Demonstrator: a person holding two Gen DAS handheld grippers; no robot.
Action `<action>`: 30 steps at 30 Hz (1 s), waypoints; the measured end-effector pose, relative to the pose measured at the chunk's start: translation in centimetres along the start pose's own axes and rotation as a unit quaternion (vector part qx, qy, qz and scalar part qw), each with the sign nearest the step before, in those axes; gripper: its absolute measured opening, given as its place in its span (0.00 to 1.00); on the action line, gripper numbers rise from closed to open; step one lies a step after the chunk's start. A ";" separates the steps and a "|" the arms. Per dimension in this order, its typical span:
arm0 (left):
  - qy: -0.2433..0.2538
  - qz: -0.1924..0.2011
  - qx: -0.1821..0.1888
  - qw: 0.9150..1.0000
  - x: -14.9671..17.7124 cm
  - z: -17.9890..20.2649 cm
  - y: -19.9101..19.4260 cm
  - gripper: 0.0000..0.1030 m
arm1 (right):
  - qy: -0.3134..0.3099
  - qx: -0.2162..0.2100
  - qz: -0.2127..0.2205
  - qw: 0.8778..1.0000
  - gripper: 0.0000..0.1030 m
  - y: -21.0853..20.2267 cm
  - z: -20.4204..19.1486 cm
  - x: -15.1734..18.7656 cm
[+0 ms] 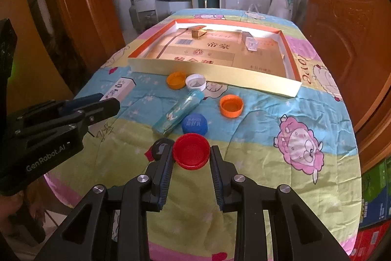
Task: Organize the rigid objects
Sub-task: 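Carry the Hello Kitty box and red cap into the tray with both tools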
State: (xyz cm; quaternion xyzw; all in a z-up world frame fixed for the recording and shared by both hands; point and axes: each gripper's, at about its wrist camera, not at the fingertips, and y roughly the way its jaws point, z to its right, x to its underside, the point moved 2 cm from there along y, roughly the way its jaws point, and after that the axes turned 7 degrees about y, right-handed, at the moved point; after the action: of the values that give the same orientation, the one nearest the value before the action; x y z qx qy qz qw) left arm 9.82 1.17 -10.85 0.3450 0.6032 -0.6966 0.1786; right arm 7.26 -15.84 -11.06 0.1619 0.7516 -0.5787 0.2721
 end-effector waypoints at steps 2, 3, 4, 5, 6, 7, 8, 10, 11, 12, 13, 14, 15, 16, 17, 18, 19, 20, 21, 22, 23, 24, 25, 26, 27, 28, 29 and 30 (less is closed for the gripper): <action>0.001 -0.001 -0.002 1.000 -0.3 0.0 0.2 0.25 | 0.001 -0.001 0.002 1.000 0.30 0.1 0.2 -0.4; 0.002 -0.002 -0.003 1.000 -0.5 0.0 0.4 0.25 | 0.001 -0.002 0.002 1.000 0.30 0.1 0.4 -0.6; 0.002 -0.003 -0.003 1.000 -0.6 0.0 0.5 0.25 | 0.002 -0.002 0.003 1.000 0.30 0.2 0.5 -0.7; 0.002 -0.004 -0.004 1.000 -0.7 0.0 0.6 0.25 | 0.003 -0.003 0.003 1.000 0.30 0.2 0.6 -0.9; 0.003 -0.005 -0.004 1.000 -0.8 0.0 0.8 0.25 | 0.004 -0.003 0.004 1.000 0.30 0.3 0.7 -1.1; 0.003 -0.006 -0.004 1.000 -1.0 0.0 1.0 0.25 | 0.004 -0.003 0.005 1.000 0.30 0.4 0.8 -1.2; 0.004 -0.007 -0.003 1.000 -1.1 0.1 1.2 0.25 | 0.004 -0.003 0.005 1.000 0.30 0.4 0.9 -1.3; 0.005 -0.008 -0.002 1.000 -1.3 0.1 1.5 0.25 | 0.000 -0.003 0.008 1.000 0.30 0.4 1.0 -1.7; 0.005 -0.008 -0.003 1.000 -1.5 0.2 1.7 0.25 | -0.003 -0.002 0.008 1.000 0.30 0.5 1.0 -1.9; 0.005 -0.008 -0.003 1.000 -1.7 0.2 1.9 0.25 | -0.006 -0.001 0.010 1.000 0.30 0.5 1.0 -2.2; 0.004 -0.008 -0.003 1.000 -1.9 0.1 2.1 0.25 | -0.010 0.000 0.012 1.000 0.30 0.5 1.1 -2.4; 0.004 -0.009 -0.004 1.000 -2.0 0.1 2.3 0.25 | -0.011 0.000 0.014 1.000 0.30 0.6 1.1 -2.7; 0.005 -0.009 -0.004 1.000 -2.2 0.1 2.5 0.25 | -0.012 0.000 0.015 1.000 0.30 0.7 1.3 -3.0; 0.004 -0.009 -0.005 1.000 -2.4 0.0 2.7 0.25 | -0.012 0.000 0.015 1.000 0.30 0.8 1.4 -3.2; 0.005 -0.010 -0.005 1.000 -2.6 0.0 2.8 0.25 | -0.011 -0.001 0.016 1.000 0.30 0.8 1.5 -3.4; 0.005 -0.010 -0.006 1.000 -2.8 -0.1 2.9 0.25 | -0.010 -0.002 0.016 1.000 0.30 1.0 1.6 -3.7; 0.006 -0.010 -0.007 1.000 -3.0 -0.1 3.1 0.25 | -0.009 -0.002 0.016 1.000 0.30 1.2 1.7 -3.9; 0.006 -0.010 -0.007 1.000 -3.1 -0.2 3.3 0.25 | -0.008 -0.003 0.015 1.000 0.30 1.4 1.9 -4.0; 0.007 -0.010 -0.008 1.000 -3.3 -0.3 3.5 0.25 | -0.007 -0.003 0.014 1.000 0.30 1.6 2.0 -4.2; 0.007 -0.011 -0.008 1.000 -3.4 -0.3 3.6 0.25 | -0.006 -0.004 0.012 1.000 0.30 1.8 2.0 -4.3; 0.006 -0.012 -0.008 1.000 -3.6 -0.5 3.8 0.25 | -0.005 -0.005 0.011 1.000 0.30 2.1 2.1 -4.5; 0.005 -0.012 -0.008 1.000 -3.8 -0.5 3.9 0.25 | -0.005 -0.005 0.011 1.000 0.30 2.1 2.2 -4.6; 0.004 -0.011 -0.009 1.000 -4.0 -0.6 4.1 0.25 | -0.004 -0.006 0.011 1.000 0.30 2.3 2.3 -4.8; 0.003 -0.010 -0.009 1.000 -4.2 -0.7 4.2 0.25 | -0.003 -0.006 0.011 1.000 0.30 2.4 2.4 -4.9; 0.003 -0.009 -0.009 1.000 -4.4 -0.7 4.3 0.25 | -0.003 -0.006 0.011 1.000 0.30 2.5 2.4 -5.0; 0.003 -0.007 -0.010 1.000 -4.6 -0.8 4.4 0.25 | -0.002 -0.006 0.012 1.000 0.30 2.6 2.5 -5.2; 0.003 -0.006 -0.010 1.000 -4.8 -0.8 4.5 0.25 | -0.001 -0.007 0.012 1.000 0.30 2.7 2.6 -5.4; 0.003 -0.005 -0.011 1.000 -5.0 -0.8 4.6 0.25 | 0.000 -0.006 0.012 1.000 0.30 2.8 2.7 -5.5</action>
State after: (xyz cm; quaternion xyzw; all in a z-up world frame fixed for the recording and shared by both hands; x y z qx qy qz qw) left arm 16.54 0.19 -10.72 0.3418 0.6129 -0.6901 0.1769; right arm 13.86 -17.21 -10.46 0.1685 0.7532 -0.5708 0.2802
